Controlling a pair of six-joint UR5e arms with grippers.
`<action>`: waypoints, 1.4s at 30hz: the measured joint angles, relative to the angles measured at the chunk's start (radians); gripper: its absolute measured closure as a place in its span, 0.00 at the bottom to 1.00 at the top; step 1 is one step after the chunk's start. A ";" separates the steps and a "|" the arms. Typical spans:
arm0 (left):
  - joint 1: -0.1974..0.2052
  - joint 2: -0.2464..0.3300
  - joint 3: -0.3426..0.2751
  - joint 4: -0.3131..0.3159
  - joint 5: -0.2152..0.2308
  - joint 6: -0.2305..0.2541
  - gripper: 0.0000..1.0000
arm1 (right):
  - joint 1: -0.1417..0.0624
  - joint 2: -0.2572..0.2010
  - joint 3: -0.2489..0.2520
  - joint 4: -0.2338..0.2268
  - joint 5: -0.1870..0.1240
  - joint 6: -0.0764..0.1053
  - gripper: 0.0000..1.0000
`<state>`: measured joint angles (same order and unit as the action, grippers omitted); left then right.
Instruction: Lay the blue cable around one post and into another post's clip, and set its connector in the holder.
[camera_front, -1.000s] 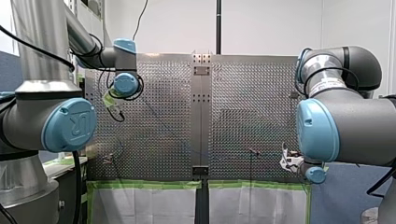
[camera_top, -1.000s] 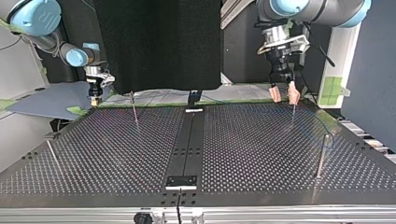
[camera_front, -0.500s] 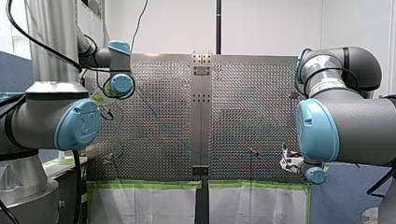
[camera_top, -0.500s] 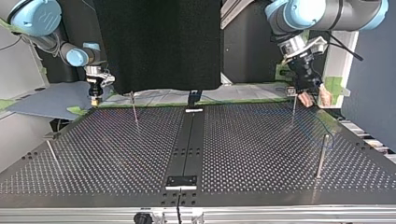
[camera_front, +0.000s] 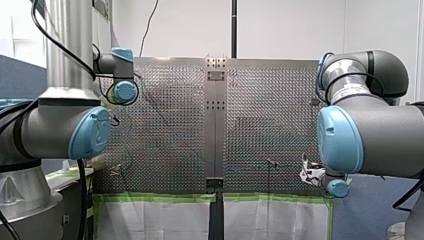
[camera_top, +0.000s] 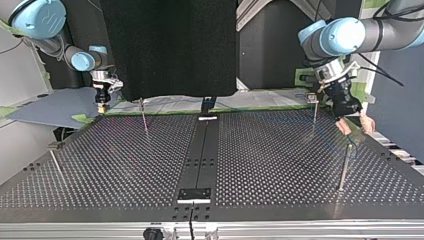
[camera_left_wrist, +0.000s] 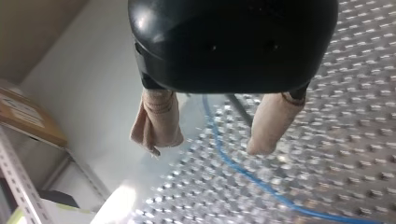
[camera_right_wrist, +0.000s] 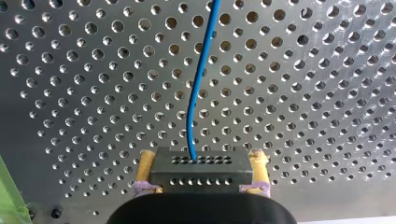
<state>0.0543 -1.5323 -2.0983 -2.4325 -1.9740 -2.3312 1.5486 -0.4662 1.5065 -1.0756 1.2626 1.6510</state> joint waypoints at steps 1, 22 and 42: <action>0.008 0.001 0.007 0.000 0.008 -0.008 0.00 | 0.000 0.000 0.000 0.000 0.000 0.000 1.00; 0.153 0.018 0.042 0.043 0.188 -0.188 0.00 | 0.000 0.005 0.001 -0.007 0.000 0.003 1.00; 0.116 0.031 0.026 0.029 0.313 -0.373 0.00 | 0.002 0.007 0.000 -0.008 0.000 0.003 1.00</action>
<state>0.1707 -1.5017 -2.0719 -2.4031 -1.6612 -2.7038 1.5509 -0.4588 1.5070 -1.0831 1.2626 1.6539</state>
